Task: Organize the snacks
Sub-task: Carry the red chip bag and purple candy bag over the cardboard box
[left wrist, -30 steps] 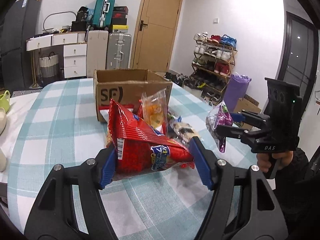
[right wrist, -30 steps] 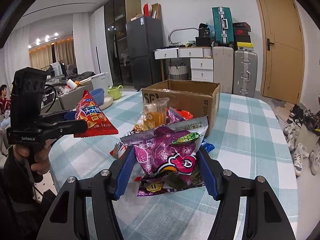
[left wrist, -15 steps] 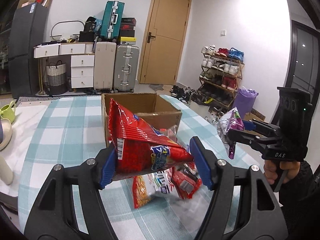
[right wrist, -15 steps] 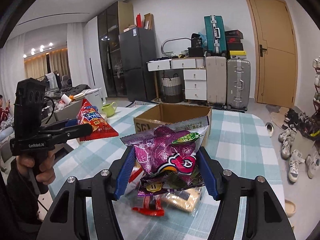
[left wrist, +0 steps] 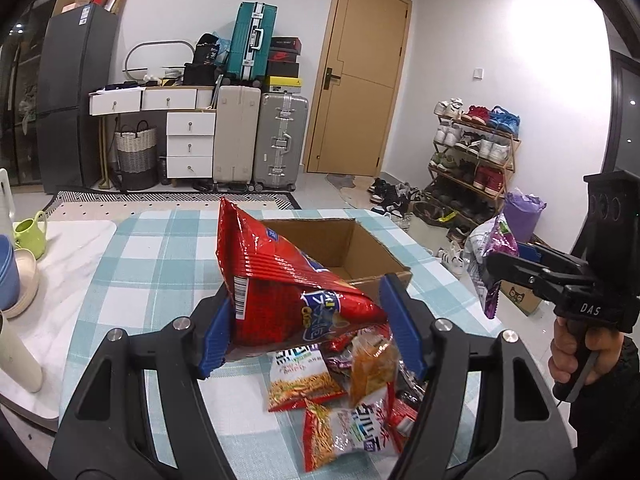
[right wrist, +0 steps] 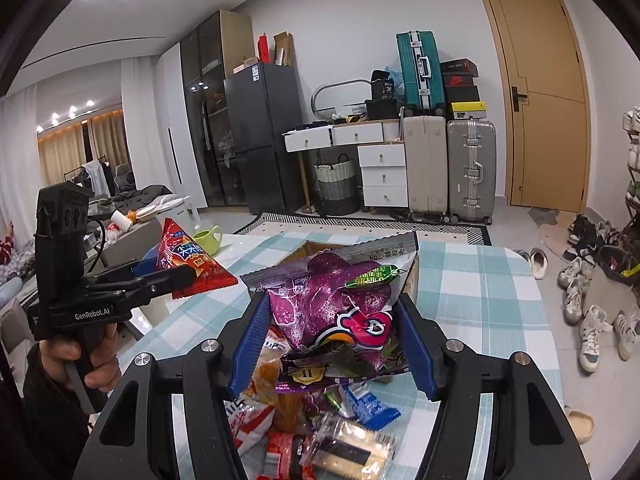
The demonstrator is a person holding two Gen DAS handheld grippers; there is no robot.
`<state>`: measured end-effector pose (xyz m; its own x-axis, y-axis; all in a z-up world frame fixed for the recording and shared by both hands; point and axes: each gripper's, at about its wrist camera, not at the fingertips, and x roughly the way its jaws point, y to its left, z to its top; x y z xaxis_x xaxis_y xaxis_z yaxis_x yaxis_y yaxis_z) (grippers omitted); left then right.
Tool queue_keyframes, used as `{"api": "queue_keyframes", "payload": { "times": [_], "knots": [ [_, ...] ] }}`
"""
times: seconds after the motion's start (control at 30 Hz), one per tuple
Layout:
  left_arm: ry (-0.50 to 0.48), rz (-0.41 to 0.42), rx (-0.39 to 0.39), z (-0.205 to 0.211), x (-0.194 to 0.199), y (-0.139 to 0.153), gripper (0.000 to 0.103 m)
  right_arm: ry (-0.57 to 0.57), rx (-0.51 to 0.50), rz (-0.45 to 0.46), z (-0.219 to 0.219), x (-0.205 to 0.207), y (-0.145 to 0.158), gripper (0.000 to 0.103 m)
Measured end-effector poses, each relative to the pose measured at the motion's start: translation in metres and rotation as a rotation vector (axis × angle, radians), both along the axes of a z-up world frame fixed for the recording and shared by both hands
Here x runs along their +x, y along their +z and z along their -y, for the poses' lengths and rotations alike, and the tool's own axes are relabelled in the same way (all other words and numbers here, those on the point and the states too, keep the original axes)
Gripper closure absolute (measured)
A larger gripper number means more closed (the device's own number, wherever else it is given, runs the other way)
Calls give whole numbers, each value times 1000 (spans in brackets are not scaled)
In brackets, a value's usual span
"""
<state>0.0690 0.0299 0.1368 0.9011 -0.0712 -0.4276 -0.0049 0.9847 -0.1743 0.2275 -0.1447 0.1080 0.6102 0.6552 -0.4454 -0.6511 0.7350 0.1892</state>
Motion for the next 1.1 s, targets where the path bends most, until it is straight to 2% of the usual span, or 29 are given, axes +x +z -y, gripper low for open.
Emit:
{"api": "queue_keyframes", "payload": {
  "times": [0.23,0.63,0.8,1.1],
  "knots": [
    [1,-18,3,-3,40,2,37,6,5,-28,-12,24,-5,39],
    [-19,-44,4,-4,89,-23,37,6,0,-53,-27,56,-20,39],
    [-3,-56,30,-2,112,-29,37,6,-1,-63,-35,69,-28,39],
    [-8,-85,18,-1,159,-42,37,11,-4,-95,-47,94,-45,39]
  ]
}}
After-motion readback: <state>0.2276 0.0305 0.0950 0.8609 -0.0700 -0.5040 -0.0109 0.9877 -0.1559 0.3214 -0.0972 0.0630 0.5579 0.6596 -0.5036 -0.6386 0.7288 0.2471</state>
